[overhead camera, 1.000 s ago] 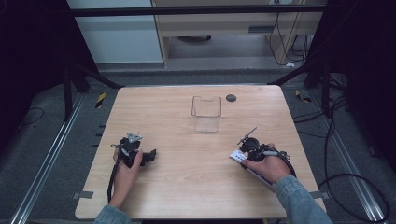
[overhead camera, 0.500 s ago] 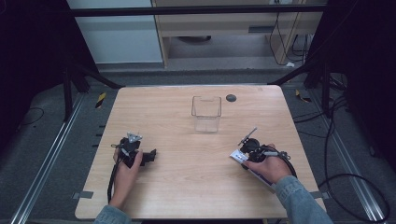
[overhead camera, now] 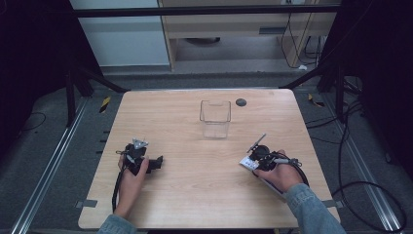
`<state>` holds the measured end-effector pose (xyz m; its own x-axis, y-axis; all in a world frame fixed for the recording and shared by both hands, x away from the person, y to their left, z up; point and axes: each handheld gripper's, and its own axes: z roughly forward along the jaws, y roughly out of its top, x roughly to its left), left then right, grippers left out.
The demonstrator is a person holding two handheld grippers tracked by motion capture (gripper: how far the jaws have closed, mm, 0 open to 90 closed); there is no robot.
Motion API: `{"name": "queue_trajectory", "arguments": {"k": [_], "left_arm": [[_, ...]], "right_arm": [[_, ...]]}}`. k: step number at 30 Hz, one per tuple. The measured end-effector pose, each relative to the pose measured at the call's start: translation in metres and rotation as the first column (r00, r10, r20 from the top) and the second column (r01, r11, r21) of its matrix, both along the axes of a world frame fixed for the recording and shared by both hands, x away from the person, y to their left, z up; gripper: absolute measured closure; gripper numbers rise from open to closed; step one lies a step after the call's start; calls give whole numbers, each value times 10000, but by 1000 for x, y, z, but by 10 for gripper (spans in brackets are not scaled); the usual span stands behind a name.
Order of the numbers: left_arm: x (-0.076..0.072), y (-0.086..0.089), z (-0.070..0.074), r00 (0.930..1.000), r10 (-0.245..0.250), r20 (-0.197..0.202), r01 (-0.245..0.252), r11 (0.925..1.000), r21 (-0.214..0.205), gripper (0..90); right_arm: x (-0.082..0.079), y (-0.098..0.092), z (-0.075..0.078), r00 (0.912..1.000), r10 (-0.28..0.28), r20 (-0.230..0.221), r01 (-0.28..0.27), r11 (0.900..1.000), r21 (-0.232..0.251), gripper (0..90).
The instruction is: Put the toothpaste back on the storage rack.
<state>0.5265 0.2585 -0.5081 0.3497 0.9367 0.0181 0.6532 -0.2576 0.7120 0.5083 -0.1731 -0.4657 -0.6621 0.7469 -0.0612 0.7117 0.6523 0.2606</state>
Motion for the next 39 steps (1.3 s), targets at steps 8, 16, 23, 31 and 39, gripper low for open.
{"name": "queue_trajectory", "arguments": {"k": [8, 16, 23, 31, 39], "left_arm": [[0, 0, 0, 10000, -1, -3, 1, 10000, -1, 0], [0, 0, 0, 10000, -5, -3, 5, 10000, -2, 0], [0, 0, 0, 10000, -15, -2, 15, 10000, -1, 0], [0, 0, 0, 10000, -14, -3, 14, 10000, -1, 0], [0, 0, 0, 10000, -16, -4, 16, 10000, -1, 0]], "right_arm": [[-5, 2, 4, 9997, 94, 247, -91, 9999, -113, 761], [-9, -3, 10, 9991, -145, 395, 132, 9993, 347, 788], [-9, -7, 23, 9979, -152, 628, 123, 9989, 461, 790], [-6, -12, 35, 9959, -313, 851, 271, 9984, 504, 791], [-1, -21, 43, 9922, -471, 1154, 397, 9970, 663, 792]]}}
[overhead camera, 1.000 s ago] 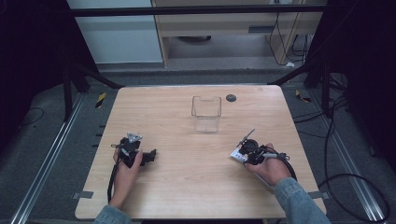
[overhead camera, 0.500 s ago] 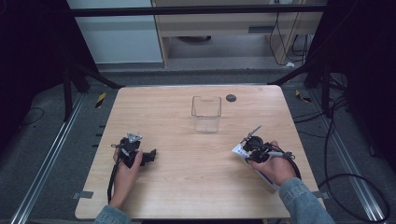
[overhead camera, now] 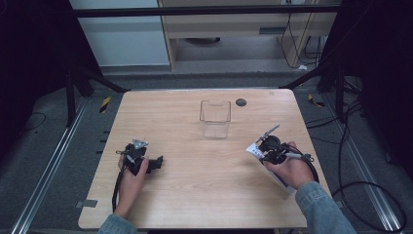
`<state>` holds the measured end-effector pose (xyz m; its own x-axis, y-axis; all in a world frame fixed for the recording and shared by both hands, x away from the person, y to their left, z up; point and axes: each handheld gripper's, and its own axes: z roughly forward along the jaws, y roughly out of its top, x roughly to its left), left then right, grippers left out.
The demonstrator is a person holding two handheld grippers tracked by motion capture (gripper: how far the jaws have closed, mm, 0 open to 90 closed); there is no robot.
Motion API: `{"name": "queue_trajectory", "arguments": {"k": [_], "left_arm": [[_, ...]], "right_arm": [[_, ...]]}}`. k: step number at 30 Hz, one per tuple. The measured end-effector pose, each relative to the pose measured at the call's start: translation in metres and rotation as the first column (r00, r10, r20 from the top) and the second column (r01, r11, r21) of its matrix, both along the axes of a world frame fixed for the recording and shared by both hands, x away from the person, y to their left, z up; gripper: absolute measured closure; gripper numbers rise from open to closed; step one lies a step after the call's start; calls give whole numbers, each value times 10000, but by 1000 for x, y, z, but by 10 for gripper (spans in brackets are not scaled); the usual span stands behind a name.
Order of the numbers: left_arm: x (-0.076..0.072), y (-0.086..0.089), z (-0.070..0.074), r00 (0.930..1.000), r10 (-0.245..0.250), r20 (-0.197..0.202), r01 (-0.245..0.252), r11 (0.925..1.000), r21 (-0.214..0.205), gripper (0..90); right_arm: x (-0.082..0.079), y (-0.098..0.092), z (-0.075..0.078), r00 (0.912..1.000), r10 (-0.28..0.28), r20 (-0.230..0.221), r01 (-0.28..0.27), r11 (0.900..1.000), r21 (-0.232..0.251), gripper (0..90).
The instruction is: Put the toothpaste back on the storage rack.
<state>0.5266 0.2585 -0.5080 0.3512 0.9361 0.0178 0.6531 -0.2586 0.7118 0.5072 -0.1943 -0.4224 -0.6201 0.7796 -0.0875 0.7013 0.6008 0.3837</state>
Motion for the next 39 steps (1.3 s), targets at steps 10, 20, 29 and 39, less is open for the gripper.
{"name": "queue_trajectory", "arguments": {"k": [10, 20, 29, 39], "left_arm": [[0, 0, 0, 10000, 0, -1, 0, 10000, 2, 0], [0, 0, 0, 10000, -1, 2, 1, 10000, 3, 0], [0, 0, 0, 10000, -15, 3, 15, 10000, 14, 0], [0, 0, 0, 10000, -2, 1, 2, 10000, 9, 0]], "right_arm": [[6, -10, 25, 9981, -348, 501, 334, 9990, 286, 793], [11, -20, 52, 9915, -524, 1193, 471, 9978, 469, 794], [14, -21, 59, 9760, -811, 2022, 588, 9917, 1140, 793], [23, -17, 75, 9511, -1208, 2844, 586, 9742, 2178, 794]]}}
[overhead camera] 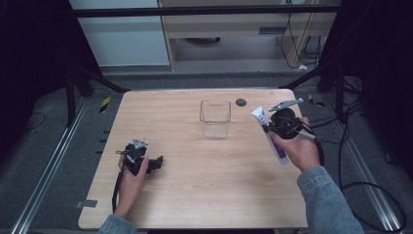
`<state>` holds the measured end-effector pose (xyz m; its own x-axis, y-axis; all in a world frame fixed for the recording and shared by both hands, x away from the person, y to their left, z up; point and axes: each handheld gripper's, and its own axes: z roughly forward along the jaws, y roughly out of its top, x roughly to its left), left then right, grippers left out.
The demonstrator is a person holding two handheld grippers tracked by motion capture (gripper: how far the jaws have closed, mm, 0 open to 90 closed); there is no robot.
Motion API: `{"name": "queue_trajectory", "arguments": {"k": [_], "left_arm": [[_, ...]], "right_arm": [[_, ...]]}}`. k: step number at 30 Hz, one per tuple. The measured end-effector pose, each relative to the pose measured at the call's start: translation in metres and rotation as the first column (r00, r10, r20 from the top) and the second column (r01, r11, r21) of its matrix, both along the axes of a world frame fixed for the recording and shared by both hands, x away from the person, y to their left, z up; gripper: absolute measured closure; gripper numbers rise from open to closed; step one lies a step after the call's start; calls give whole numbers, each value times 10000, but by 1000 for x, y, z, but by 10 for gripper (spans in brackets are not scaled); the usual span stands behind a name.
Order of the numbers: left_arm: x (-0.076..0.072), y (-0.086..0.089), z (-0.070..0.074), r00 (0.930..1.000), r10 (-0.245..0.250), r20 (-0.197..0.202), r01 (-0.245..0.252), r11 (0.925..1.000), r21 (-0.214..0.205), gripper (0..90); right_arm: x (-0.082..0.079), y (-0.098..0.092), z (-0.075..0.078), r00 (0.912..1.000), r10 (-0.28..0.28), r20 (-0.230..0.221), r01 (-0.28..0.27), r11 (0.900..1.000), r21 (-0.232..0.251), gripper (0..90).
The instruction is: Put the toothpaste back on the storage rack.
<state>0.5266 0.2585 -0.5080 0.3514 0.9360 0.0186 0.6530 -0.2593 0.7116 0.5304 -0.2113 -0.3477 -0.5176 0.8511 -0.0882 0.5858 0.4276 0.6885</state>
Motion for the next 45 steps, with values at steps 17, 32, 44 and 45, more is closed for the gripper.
{"name": "queue_trajectory", "arguments": {"k": [17, 32, 44, 45], "left_arm": [[0, 0, 0, 10000, -9, -9, 9, 10000, 14, 0], [0, 0, 0, 10000, 3, 2, -3, 10000, -9, 0], [0, 0, 0, 10000, 5, 6, -5, 10000, -15, 0], [0, 0, 0, 10000, 7, 7, -7, 10000, -16, 0]], "right_arm": [[22, 10, 9, 9900, -815, 1153, 686, 9913, 1123, 793], [21, 17, 14, 9813, -980, 1656, 698, 9832, 1684, 792], [18, 30, 24, 9719, -1059, 2103, 640, 9784, 1966, 791], [18, 30, 24, 9719, -1059, 2103, 640, 9784, 1966, 791]]}}
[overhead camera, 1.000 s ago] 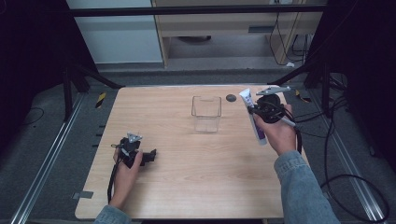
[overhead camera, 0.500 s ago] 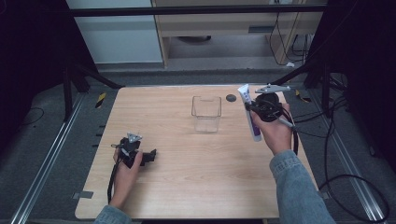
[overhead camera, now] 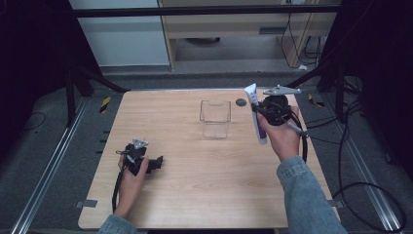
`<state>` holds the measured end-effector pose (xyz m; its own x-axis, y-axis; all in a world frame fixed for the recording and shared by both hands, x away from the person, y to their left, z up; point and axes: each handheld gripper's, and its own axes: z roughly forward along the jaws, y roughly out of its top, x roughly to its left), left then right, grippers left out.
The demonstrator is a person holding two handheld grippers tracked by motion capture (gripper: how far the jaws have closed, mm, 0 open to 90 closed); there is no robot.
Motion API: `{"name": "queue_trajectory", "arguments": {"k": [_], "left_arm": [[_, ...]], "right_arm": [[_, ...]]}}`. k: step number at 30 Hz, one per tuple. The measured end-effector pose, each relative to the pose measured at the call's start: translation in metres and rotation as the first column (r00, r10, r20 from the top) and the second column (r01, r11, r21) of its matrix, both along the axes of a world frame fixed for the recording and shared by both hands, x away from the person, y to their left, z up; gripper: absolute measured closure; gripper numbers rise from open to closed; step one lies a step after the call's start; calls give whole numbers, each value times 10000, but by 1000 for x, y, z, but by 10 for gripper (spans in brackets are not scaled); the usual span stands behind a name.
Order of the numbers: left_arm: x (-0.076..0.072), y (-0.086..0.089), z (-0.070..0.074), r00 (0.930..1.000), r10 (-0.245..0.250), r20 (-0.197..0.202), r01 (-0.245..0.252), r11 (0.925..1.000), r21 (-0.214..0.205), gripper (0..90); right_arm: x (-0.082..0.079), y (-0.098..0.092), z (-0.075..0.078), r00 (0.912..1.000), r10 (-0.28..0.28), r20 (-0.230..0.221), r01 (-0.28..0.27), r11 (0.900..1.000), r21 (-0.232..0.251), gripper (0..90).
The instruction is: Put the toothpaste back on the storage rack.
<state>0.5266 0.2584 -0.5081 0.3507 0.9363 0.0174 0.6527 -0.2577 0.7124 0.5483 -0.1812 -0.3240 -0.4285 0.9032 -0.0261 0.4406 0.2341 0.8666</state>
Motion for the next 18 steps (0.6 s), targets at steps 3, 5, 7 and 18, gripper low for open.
{"name": "queue_trajectory", "arguments": {"k": [3, 5, 7, 18], "left_arm": [[0, 0, 0, 10000, 5, 6, -5, 10000, -10, 0], [0, 0, 0, 10000, -8, -8, 8, 10000, 14, 0], [0, 0, 0, 10000, -12, -12, 12, 10000, 22, 0], [0, 0, 0, 10000, -11, -11, 11, 10000, 20, 0]], "right_arm": [[-2, 5, 2, 9997, -55, 231, 52, 9999, 126, 790], [-3, 8, 2, 9994, -44, 357, 41, 9999, 99, 790], [-5, 11, 3, 9987, -60, 504, 58, 10000, 57, 790], [-10, 22, 8, 9961, -9, 878, -16, 9996, 287, 789]]}}
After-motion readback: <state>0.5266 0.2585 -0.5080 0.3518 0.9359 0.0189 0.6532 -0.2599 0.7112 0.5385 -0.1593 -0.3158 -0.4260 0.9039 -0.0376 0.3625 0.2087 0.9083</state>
